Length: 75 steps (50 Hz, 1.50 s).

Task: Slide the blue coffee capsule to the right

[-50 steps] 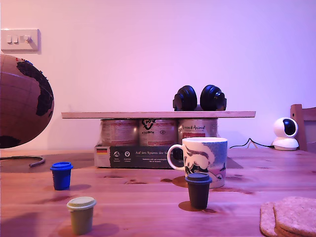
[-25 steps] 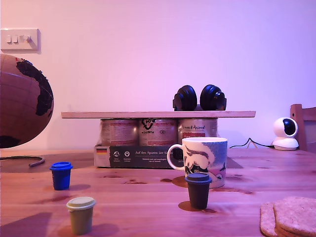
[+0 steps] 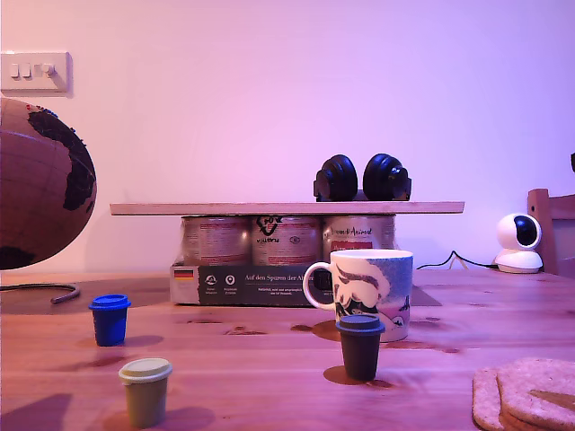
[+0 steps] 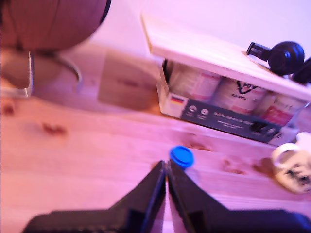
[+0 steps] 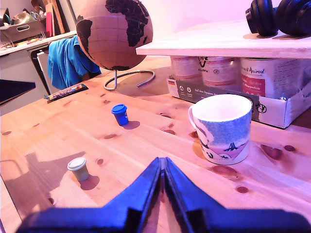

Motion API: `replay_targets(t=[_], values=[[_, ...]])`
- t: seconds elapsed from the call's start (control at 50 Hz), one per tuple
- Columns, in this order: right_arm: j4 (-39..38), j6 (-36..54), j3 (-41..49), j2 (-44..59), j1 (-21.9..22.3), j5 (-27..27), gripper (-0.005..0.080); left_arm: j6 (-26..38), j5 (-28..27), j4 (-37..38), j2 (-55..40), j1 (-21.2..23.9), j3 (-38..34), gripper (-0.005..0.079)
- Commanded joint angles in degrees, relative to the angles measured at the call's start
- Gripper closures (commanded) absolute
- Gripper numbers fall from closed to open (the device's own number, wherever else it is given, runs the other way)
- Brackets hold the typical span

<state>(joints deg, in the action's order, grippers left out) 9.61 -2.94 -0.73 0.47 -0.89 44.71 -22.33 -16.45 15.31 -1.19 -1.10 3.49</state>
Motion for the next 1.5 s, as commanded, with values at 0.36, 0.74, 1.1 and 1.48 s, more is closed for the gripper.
replay_targets(t=[0.36,0.74,1.1,1.48], values=[[0.0,0.0,0.3,-0.3,-0.2,0.2,0.0765,1.8,0.9,11.3,-22.4,0.3,16.0,0.0762],[0.0,0.0,0.3,-0.3,-0.2,-0.1,0.0765,5.0,1.9,-0.3,-49.6,1.6,20.7,0.0762],[0.0,0.0,0.3,-0.3,-0.2,-0.3,0.0764,6.3,3.7,-11.3,-68.4,5.0,25.2,0.0762],[0.0,0.2,0.3,-0.3,-0.2,-0.6,0.0765,8.1,5.1,-13.7,-81.9,7.3,33.7,0.0762]])
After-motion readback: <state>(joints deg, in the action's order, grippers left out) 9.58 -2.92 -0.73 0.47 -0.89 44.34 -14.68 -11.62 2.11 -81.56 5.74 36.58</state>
